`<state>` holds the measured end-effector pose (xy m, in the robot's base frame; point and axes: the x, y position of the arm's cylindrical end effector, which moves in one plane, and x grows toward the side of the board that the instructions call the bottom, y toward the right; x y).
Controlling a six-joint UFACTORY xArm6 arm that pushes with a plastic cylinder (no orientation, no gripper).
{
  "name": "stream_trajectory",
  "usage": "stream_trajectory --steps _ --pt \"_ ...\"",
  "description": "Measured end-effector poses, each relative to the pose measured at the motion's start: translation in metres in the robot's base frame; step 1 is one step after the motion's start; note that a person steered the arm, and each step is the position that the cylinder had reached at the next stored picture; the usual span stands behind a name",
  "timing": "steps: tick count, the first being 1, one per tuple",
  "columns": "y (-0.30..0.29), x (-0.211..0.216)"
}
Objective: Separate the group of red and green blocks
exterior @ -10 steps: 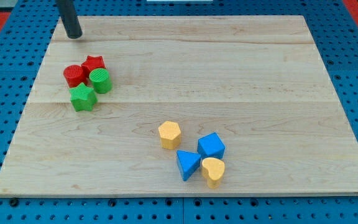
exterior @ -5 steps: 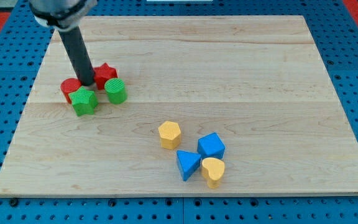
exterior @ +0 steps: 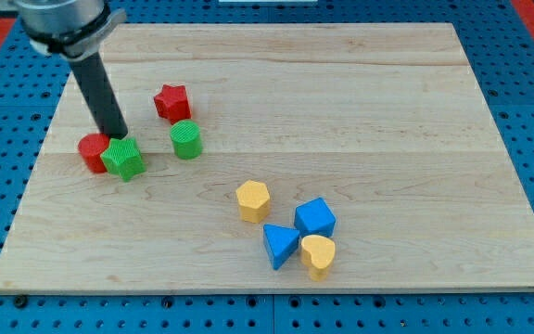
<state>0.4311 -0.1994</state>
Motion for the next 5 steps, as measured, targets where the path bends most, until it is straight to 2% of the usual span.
stream_trajectory --steps 2,4,5 --pt "-0.010 0.056" --pt "0.003 0.055" --pt "0.028 0.118"
